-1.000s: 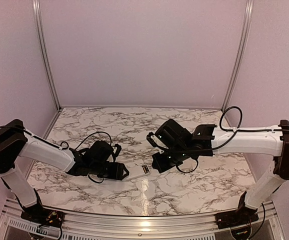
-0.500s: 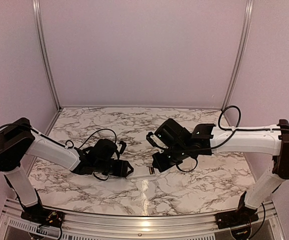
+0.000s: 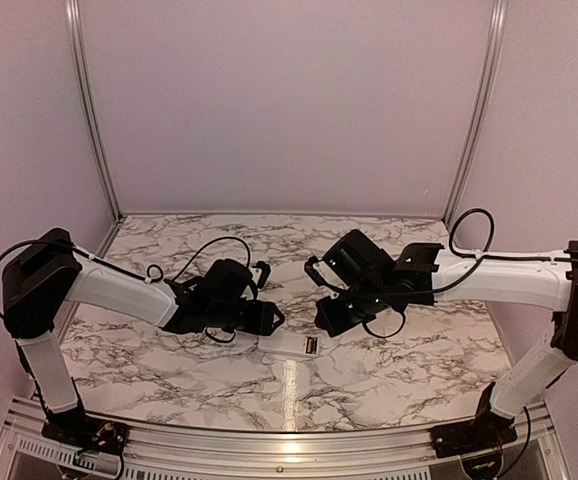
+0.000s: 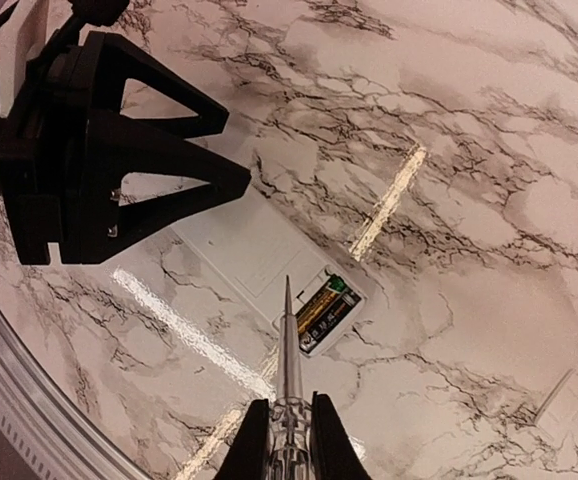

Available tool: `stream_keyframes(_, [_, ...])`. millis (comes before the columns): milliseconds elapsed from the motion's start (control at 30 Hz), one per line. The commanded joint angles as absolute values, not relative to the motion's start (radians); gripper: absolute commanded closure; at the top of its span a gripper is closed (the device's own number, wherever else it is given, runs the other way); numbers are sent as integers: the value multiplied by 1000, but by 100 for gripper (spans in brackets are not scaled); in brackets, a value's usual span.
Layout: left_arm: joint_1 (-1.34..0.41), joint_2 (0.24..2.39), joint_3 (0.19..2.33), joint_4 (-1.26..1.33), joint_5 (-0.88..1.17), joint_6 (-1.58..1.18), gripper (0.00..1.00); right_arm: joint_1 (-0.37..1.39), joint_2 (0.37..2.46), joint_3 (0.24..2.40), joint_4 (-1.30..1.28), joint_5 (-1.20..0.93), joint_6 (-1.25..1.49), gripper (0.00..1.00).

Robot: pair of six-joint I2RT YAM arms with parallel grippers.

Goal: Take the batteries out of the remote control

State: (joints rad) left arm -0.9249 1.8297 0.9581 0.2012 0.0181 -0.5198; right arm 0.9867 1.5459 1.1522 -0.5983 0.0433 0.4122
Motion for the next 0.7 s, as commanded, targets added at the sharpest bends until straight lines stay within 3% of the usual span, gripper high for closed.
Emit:
stream_keyframes(0, [-931, 1752, 892, 135, -76, -504, 44, 982, 1518, 1124, -589, 38, 417, 100])
stream_keyframes(233, [-932, 1672, 756, 218, -51, -549, 43, 982, 1521, 1120, -637, 35, 453, 100])
stream_keyframes(667, [-948, 1652, 740, 239, 18, -534, 43, 982, 1561, 1143, -670, 37, 525, 100])
